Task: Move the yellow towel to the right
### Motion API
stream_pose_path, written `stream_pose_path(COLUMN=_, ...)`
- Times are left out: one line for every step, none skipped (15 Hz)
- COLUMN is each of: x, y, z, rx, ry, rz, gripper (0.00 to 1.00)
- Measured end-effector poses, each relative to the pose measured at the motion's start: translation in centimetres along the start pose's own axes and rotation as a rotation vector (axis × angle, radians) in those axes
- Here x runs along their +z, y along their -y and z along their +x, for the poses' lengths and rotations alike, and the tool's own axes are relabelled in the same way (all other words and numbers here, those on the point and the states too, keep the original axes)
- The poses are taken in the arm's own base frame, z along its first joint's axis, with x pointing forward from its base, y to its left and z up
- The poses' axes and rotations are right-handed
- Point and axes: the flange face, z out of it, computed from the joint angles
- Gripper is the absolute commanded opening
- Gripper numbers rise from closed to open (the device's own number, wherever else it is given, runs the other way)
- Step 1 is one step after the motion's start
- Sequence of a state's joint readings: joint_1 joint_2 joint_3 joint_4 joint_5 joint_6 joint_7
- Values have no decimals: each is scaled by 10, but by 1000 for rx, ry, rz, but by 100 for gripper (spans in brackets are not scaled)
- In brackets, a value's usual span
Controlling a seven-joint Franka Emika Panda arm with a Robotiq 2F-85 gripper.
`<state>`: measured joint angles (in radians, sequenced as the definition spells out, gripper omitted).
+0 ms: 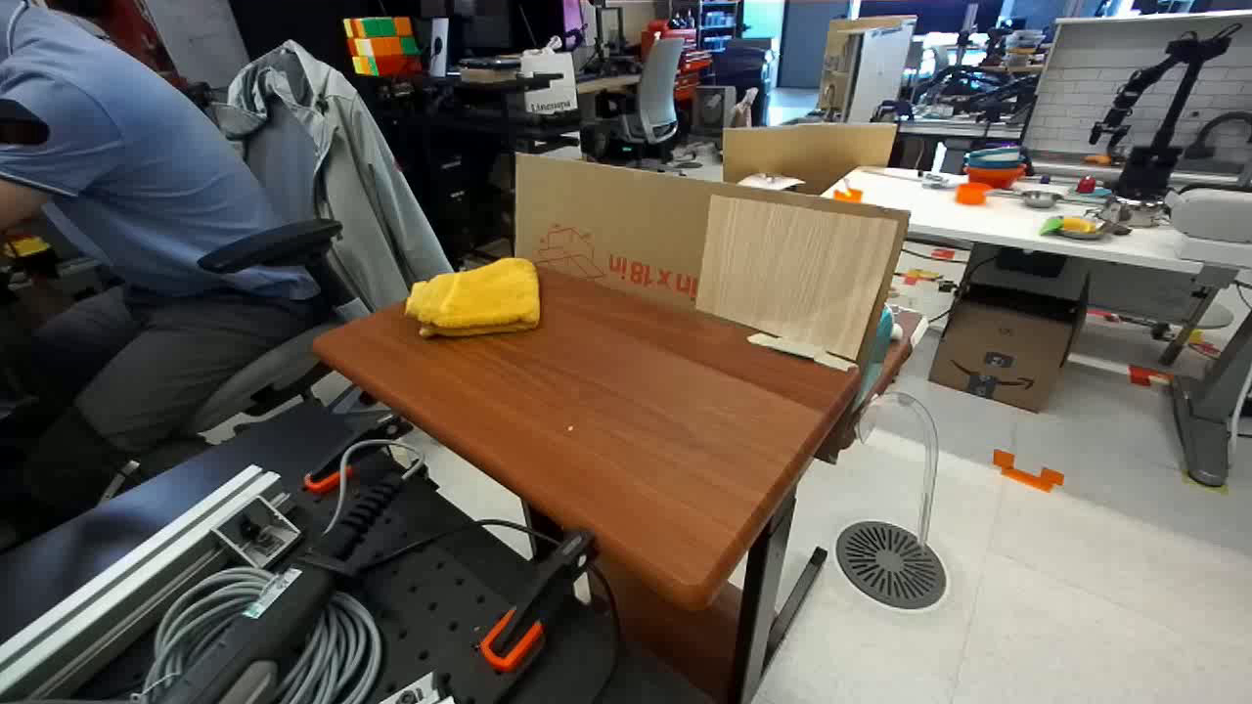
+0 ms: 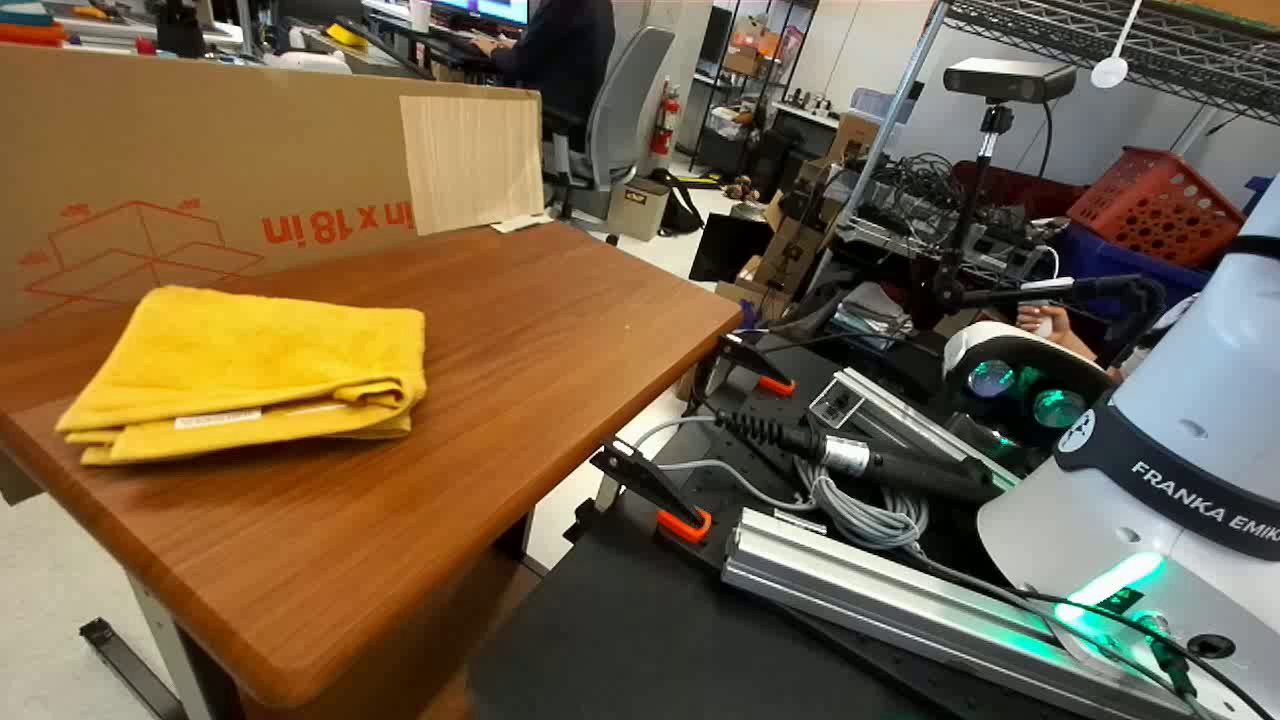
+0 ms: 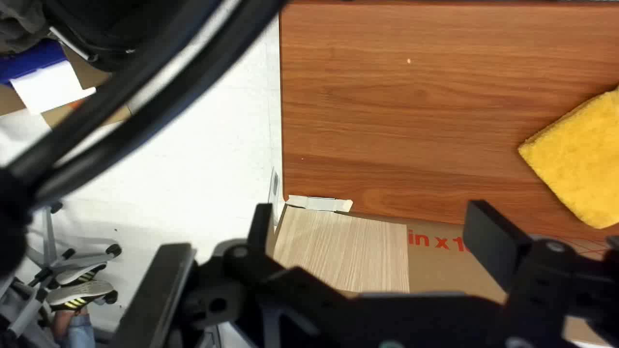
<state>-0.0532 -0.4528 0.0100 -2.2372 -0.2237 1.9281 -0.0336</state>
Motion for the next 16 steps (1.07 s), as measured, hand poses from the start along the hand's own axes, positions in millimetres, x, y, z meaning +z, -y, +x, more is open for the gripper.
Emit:
stream_pose_path(x=0, y=0, z=0, rx=0, ry=0, rz=0, gripper=100)
stream_pose_path(x=0, y=0, z=0, rx=0, ry=0, rz=0, gripper=100)
stream_pose_path(x=0, y=0, z=0, rx=0, ry=0, rz=0, gripper=100)
stream_pose_path(x=0, y=0, z=0, rx=0, ry=0, rz=0, gripper=100)
stream_pose_path(x=0, y=0, z=0, rx=0, ry=0, rz=0, gripper=100)
stream_pose_path(x=0, y=0, z=0, rx=0, ry=0, rz=0, gripper=100)
stream_pose_path(x=0, y=0, z=0, rx=0, ry=0, rz=0, gripper=100)
stream_pose_path(x=0, y=0, z=0, rx=0, ry=0, rz=0, gripper=100)
stream_pose_path(x=0, y=0, z=0, rx=0, ry=0, rz=0, gripper=100)
stream_pose_path(x=0, y=0, z=0, rx=3, ry=0, rz=0, gripper=100)
stream_pose_path(x=0, y=1, z=0, rx=4, ry=0, rz=1, gripper=100)
stream_pose_path(x=0, y=4, z=1, rx=0, ry=-1, rz=3, gripper=100)
stream_pose_path(x=-1, y=10, z=2, rx=-9, ry=-3, rz=12, gripper=100)
stream_pose_path(x=-1, y=20, z=4, rx=-23, ry=-7, rz=27, gripper=100)
stream_pose_path(x=-1, y=35, z=7, rx=-44, ry=-9, rz=56, gripper=100)
stream_pose_path(x=0, y=61, z=11, rx=-81, ry=-6, rz=99, gripper=100)
